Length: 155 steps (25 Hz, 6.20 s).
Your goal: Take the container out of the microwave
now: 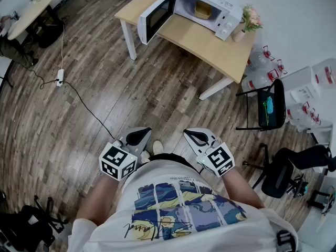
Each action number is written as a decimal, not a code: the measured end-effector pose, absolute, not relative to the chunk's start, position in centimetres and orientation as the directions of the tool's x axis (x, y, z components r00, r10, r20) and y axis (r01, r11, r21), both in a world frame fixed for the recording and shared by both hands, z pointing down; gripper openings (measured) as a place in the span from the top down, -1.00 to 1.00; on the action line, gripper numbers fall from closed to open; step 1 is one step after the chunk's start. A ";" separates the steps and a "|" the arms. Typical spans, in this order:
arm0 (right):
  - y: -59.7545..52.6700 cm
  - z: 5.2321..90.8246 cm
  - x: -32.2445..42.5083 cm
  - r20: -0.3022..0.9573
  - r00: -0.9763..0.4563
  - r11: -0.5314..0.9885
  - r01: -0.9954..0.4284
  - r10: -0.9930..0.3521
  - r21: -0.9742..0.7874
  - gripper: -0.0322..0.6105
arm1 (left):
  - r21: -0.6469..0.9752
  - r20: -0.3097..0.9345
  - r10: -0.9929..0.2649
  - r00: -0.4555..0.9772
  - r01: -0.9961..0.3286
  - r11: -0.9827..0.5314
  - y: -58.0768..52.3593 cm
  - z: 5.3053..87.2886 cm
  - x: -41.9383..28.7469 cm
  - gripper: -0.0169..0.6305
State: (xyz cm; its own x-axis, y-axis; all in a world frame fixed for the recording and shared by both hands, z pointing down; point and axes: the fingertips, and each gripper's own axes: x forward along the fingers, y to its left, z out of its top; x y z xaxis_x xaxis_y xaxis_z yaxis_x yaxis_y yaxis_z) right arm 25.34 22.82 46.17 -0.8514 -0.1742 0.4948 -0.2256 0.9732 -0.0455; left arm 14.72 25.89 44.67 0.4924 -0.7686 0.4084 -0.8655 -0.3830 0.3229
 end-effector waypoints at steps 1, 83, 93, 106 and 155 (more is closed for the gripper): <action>22.1 46.0 25.3 0.492 -0.854 0.975 -0.220 -0.172 -0.042 0.89 | 0.305 0.393 -0.776 0.493 -0.866 -0.396 25.1 43.7 15.3 0.92; -53.9 61.7 16.1 0.665 -0.123 0.676 -0.095 -0.736 0.731 0.78 | 0.189 0.358 -0.842 0.403 -0.915 -0.357 -24.6 37.5 -9.1 0.89; -52.7 60.7 15.6 0.663 -0.154 0.678 -0.076 -0.733 0.731 0.84 | 0.183 0.355 -0.839 0.412 -0.911 -0.369 -23.6 37.3 -9.1 0.89; -47.5 58.4 14.9 0.664 -0.159 0.679 -0.058 -0.730 0.732 0.85 | 0.191 0.329 -0.834 0.443 -0.896 -0.401 -19.2 37.2 -10.2 0.89; -10.0 46.2 10.4 0.720 -0.159 0.736 -0.199 -0.676 0.647 0.85 | 0.224 0.283 -0.709 0.646 -0.764 -0.606 1.2 40.6 -14.5 0.90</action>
